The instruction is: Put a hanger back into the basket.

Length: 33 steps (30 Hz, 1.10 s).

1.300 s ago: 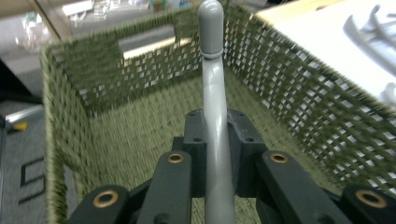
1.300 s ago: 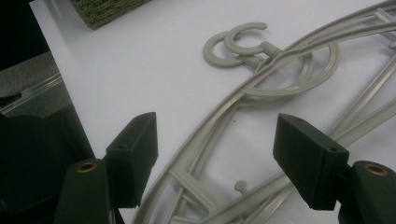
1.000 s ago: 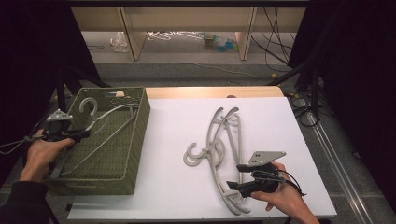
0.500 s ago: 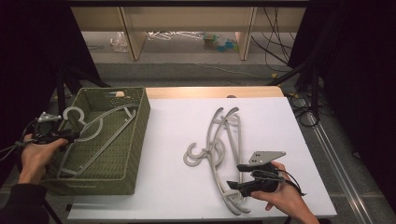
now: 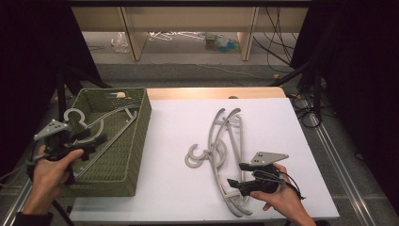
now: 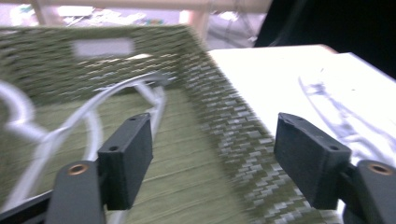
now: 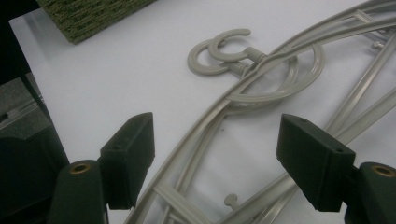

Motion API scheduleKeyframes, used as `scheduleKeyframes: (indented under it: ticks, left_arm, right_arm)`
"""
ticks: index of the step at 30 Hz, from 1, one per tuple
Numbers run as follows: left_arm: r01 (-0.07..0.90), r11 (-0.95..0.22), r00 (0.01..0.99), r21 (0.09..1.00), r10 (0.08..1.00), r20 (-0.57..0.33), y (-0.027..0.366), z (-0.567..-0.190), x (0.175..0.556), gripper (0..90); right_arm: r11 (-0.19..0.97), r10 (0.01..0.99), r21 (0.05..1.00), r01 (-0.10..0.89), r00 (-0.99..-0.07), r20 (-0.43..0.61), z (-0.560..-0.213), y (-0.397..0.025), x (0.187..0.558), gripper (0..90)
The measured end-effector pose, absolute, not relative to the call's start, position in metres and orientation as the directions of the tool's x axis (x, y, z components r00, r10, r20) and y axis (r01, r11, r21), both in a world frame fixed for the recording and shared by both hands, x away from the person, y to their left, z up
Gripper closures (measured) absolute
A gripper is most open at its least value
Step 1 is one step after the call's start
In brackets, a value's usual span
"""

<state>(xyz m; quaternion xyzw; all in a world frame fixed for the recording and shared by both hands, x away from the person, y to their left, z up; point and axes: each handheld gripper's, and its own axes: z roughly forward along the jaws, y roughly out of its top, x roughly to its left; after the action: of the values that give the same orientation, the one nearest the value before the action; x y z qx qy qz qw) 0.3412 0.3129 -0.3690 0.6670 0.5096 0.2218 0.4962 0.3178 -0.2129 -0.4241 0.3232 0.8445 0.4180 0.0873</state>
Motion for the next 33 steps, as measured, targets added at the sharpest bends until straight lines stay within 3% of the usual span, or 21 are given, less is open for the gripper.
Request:
scheduleKeyframes:
  ticks: [3, 13, 21, 23, 28, 33]
  left_arm:
    - [0.459, -0.011, 0.434, 0.888, 0.876, -0.213, 0.288, -0.371, 0.336, 21.5]
    - [0.401, -0.079, 0.585, 0.913, 0.789, -0.189, 0.225, -0.369, 0.311, 20.0]
    - [0.327, -0.126, 0.687, 0.937, 0.712, -0.144, 0.187, -0.389, 0.294, 19.7]
    - [0.352, -0.103, 0.692, 0.930, 0.698, -0.185, 0.181, -0.398, 0.291, 19.6]
    - [0.331, -0.187, 0.721, 0.925, 0.683, -0.120, 0.168, -0.418, 0.286, 19.5]
    - [0.312, -0.163, 0.695, 0.936, 0.711, -0.108, 0.167, -0.428, 0.285, 19.0]
  right_arm:
    - [0.423, 0.630, 0.767, 0.482, -0.765, 0.133, -0.425, -0.214, 0.319, 28.2]
    - [0.408, 0.645, 0.769, 0.492, -0.752, 0.138, -0.427, -0.213, 0.319, 26.5]
    - [0.421, 0.640, 0.764, 0.488, -0.757, 0.131, -0.430, -0.211, 0.318, 26.4]
    - [0.421, 0.642, 0.764, 0.490, -0.756, 0.131, -0.430, -0.211, 0.318, 26.4]
    - [0.427, 0.635, 0.759, 0.490, -0.761, 0.133, -0.431, -0.210, 0.318, 26.4]
    - [0.430, 0.631, 0.757, 0.492, -0.764, 0.138, -0.432, -0.210, 0.317, 26.4]
